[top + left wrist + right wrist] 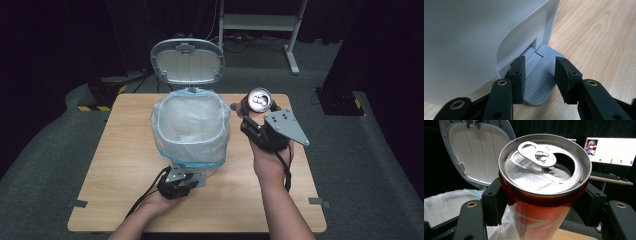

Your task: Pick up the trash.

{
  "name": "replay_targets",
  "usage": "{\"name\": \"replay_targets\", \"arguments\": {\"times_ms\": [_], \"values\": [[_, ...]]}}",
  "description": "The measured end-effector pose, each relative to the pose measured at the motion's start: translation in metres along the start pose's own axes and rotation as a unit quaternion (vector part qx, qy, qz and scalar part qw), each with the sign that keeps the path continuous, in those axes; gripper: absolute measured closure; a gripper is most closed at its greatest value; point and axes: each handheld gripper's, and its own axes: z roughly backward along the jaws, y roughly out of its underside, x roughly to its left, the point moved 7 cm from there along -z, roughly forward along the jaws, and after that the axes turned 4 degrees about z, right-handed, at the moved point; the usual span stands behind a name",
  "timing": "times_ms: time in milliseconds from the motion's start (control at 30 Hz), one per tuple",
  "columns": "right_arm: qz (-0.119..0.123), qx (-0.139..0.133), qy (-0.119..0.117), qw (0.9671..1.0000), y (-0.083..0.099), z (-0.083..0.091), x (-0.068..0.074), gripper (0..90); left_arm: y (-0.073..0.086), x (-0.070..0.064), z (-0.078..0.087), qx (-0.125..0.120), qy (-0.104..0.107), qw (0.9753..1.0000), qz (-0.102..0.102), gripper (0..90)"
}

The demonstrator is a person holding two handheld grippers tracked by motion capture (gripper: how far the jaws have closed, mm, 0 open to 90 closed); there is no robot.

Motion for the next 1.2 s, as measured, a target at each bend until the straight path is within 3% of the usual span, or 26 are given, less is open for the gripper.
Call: {"name": "replay_targets", "arguments": {"times_ms": [567,733,1200], "values": [[0.009,-0.011,-0.027,0.9995,-0.020,-0.016,0.024,33.4,0.000,0.000,0.000,0.000,0.000,1.0000,0.000,60.5],[0.014,-0.014,-0.041,0.9990,-0.025,-0.022,0.038,33.4,0.000,0.000,0.000,0.000,0.000,1.0000,0.000,60.5],[0.012,-0.012,-0.067,0.9976,-0.027,-0.037,0.065,33.4,0.000,0.000,0.000,0.000,0.000,1.0000,0.000,60.5]]}}
